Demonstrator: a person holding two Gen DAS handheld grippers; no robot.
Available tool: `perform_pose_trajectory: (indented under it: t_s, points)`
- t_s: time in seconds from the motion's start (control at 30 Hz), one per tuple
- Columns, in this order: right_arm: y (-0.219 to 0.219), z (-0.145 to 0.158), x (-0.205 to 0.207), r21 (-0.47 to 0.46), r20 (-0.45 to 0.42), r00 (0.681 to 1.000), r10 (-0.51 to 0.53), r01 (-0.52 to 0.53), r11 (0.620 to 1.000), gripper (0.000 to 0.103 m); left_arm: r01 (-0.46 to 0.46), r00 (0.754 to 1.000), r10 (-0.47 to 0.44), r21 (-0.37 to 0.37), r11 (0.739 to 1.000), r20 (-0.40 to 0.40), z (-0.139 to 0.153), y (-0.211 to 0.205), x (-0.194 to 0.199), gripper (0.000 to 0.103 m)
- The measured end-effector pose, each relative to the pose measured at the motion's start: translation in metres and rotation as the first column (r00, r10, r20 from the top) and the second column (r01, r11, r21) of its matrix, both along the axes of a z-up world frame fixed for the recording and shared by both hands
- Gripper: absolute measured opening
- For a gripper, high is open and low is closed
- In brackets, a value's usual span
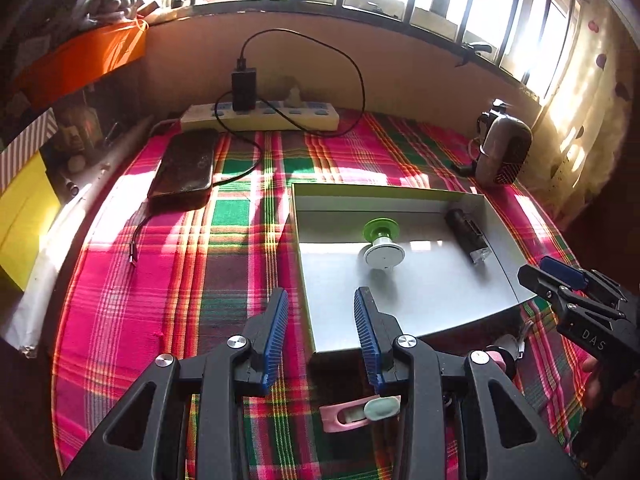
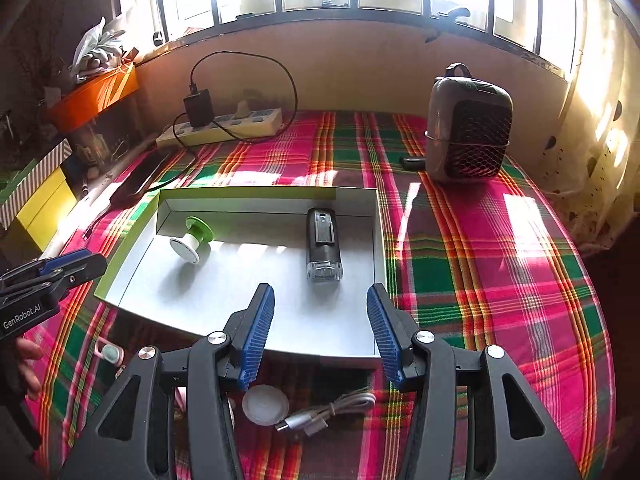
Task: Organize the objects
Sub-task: 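Lift both tools out of the white box and back away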
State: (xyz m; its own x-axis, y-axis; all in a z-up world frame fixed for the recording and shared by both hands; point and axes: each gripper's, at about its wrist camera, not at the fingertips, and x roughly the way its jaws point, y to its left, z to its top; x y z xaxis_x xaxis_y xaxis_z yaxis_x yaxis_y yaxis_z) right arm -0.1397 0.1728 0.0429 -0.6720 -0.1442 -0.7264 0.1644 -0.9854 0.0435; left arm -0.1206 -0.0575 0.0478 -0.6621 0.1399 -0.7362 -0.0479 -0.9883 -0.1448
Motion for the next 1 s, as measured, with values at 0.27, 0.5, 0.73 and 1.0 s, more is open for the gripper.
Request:
perform_pose_trajectory:
  t_s: [0.27, 0.5, 0.73, 1.0]
  points:
    - [0.011, 0.001, 0.031, -0.016, -0.027, 1.000, -0.014, 0.014, 1.000, 0.050, 0.002, 1.000, -0.002, 0.036, 0.999, 0.000, -0.011, -0.016, 0.026, 0.033]
    - [0.016, -0.004, 0.048, -0.039, -0.028, 0.999, -0.024, 0.023, 0.999, 0.050, 0.045, 0.999, -0.045, 0.054, 0.998, -0.003, -0.020, -0.017, 0.037, 0.033]
    - [0.021, -0.011, 0.058, -0.048, -0.012, 1.000, -0.026, 0.026, 0.999, 0.050, 0.088, 0.996, -0.089, 0.074, 0.993, 0.009, -0.031, -0.008, 0.037, 0.033]
    - [0.031, -0.015, 0.062, -0.049, -0.004, 0.998, -0.061, 0.061, 0.997, 0.050, 0.145, 0.989, -0.147, 0.103, 0.984, 0.012, -0.035, -0.002, 0.044, 0.033]
